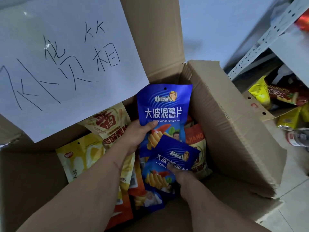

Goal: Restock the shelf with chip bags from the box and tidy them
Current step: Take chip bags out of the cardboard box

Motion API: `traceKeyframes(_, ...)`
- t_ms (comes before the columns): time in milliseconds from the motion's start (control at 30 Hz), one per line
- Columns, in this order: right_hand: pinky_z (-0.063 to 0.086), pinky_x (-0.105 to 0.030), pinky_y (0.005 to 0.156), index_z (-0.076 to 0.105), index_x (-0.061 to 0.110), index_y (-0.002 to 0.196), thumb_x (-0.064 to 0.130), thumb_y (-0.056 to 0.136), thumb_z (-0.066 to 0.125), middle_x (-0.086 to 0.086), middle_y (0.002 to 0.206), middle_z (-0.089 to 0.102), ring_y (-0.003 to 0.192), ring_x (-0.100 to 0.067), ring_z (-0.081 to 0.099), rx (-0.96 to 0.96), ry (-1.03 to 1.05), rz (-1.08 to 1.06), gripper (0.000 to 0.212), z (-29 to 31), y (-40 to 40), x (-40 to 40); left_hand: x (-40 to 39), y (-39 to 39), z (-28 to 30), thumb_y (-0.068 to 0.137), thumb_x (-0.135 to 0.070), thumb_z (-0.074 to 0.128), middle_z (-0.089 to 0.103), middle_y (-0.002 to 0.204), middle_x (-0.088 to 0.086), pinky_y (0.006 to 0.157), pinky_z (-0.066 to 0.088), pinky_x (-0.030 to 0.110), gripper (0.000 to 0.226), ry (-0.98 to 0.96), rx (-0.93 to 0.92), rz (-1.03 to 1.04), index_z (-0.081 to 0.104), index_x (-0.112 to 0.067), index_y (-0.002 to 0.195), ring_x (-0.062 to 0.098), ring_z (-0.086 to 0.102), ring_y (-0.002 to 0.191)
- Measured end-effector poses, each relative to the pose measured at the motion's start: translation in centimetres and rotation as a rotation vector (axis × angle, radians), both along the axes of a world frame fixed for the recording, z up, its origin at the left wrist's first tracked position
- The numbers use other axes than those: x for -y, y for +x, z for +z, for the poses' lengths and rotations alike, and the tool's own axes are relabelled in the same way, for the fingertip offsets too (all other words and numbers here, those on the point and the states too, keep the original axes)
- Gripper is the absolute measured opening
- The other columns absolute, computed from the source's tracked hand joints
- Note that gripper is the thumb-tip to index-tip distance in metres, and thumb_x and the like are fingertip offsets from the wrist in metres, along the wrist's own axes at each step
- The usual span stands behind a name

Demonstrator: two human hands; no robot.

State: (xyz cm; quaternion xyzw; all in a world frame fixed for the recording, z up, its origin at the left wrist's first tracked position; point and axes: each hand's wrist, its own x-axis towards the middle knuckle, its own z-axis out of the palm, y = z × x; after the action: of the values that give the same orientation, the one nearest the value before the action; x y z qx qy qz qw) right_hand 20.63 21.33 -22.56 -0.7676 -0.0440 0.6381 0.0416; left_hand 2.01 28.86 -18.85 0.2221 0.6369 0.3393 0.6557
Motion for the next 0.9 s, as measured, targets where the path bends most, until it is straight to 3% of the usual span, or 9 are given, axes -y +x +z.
traceKeyframes(133, 0.047, -0.043, 0.102, 0.045, 0.006, 0.142, 0.033, 0.083, 0.081, -0.018, 0.135, 0.056, 0.123, -0.037, 0.053, -0.041, 0.077, 0.078, 0.075, 0.6, -0.3, 1.0, 0.1, -0.2, 1.1, 0.089, -0.013, 0.075, 0.077, 0.113, 0.013, 0.095, 0.058, 0.051, 0.029, -0.051, 0.052, -0.074, 0.068, -0.012, 0.117, 0.034, 0.072, 0.108)
traceKeyframes(233, 0.050, -0.037, 0.089, 0.049, 0.011, 0.136, 0.024, 0.090, 0.074, -0.015, 0.131, 0.060, 0.117, -0.031, 0.057, -0.082, 0.203, 0.140, 0.054, 3.7, -0.2, 1.6, 0.2, 0.0, 3.3, 0.091, -0.016, 0.074, 0.077, 0.112, 0.014, 0.096, 0.056, 0.056, 0.024, -0.066, 0.038, -0.061, 0.069, -0.015, 0.115, 0.037, 0.072, 0.107)
traceKeyframes(400, 0.054, -0.048, 0.097, 0.068, 0.022, 0.100, 0.030, 0.087, 0.077, -0.005, 0.109, 0.074, 0.103, -0.027, 0.068, -0.174, 0.357, 0.149, 0.018, 11.6, 1.7, 2.3, -0.7, 2.1, 11.5, 0.094, -0.014, 0.071, 0.077, 0.110, 0.015, 0.093, 0.058, 0.055, 0.023, -0.022, -0.006, -0.096, 0.070, -0.012, 0.117, 0.036, 0.074, 0.099)
traceKeyframes(500, 0.054, -0.047, 0.099, 0.071, 0.022, 0.101, 0.031, 0.086, 0.079, -0.001, 0.105, 0.077, 0.101, -0.024, 0.071, -0.225, 0.428, 0.102, 0.019, 17.3, 3.5, 3.0, -1.9, 3.9, 17.8, 0.094, -0.019, 0.072, 0.079, 0.104, 0.009, 0.085, 0.062, 0.046, 0.013, 0.025, -0.043, -0.194, 0.071, -0.017, 0.107, 0.029, 0.075, 0.092)
traceKeyframes(567, 0.051, -0.051, 0.102, 0.072, 0.022, 0.106, 0.029, 0.083, 0.081, -0.001, 0.106, 0.077, 0.105, -0.026, 0.071, -0.254, 0.493, 0.063, 0.025, 20.8, 5.1, 3.6, -2.5, 5.3, 21.9, 0.094, -0.018, 0.071, 0.079, 0.105, 0.006, 0.083, 0.062, 0.042, 0.018, 0.060, -0.022, -0.265, 0.069, -0.017, 0.112, 0.024, 0.076, 0.090)
traceKeyframes(733, 0.049, -0.057, 0.102, 0.070, 0.021, 0.116, 0.046, 0.059, 0.090, -0.003, 0.110, 0.076, 0.105, -0.030, 0.071, -0.269, 0.597, -0.005, 0.065, 30.1, 10.5, 6.0, -2.3, 10.5, 31.4, 0.098, -0.012, 0.066, 0.079, 0.103, 0.003, 0.080, 0.063, 0.037, 0.015, 0.191, 0.008, -0.432, 0.068, -0.014, 0.112, 0.022, 0.076, 0.093)
traceKeyframes(833, 0.053, -0.056, 0.098, 0.068, 0.017, 0.117, 0.033, 0.074, 0.087, -0.006, 0.106, 0.077, 0.099, -0.031, 0.073, -0.197, 0.663, -0.076, 0.049, 35.7, 15.4, 8.3, -2.1, 15.5, 36.1, 0.098, -0.013, 0.066, 0.078, 0.112, 0.009, 0.087, 0.062, 0.043, 0.020, 0.223, 0.042, -0.505, 0.066, -0.010, 0.118, 0.029, 0.075, 0.100)
traceKeyframes(900, 0.056, -0.051, 0.094, 0.068, 0.014, 0.116, 0.026, 0.079, 0.083, -0.006, 0.102, 0.078, 0.096, -0.030, 0.074, -0.127, 0.711, -0.116, 0.042, 38.9, 18.9, 9.6, -1.8, 19.5, 39.0, 0.099, -0.013, 0.065, 0.078, 0.108, 0.010, 0.081, 0.063, 0.044, 0.014, 0.243, 0.068, -0.541, 0.066, -0.012, 0.113, 0.028, 0.075, 0.095)
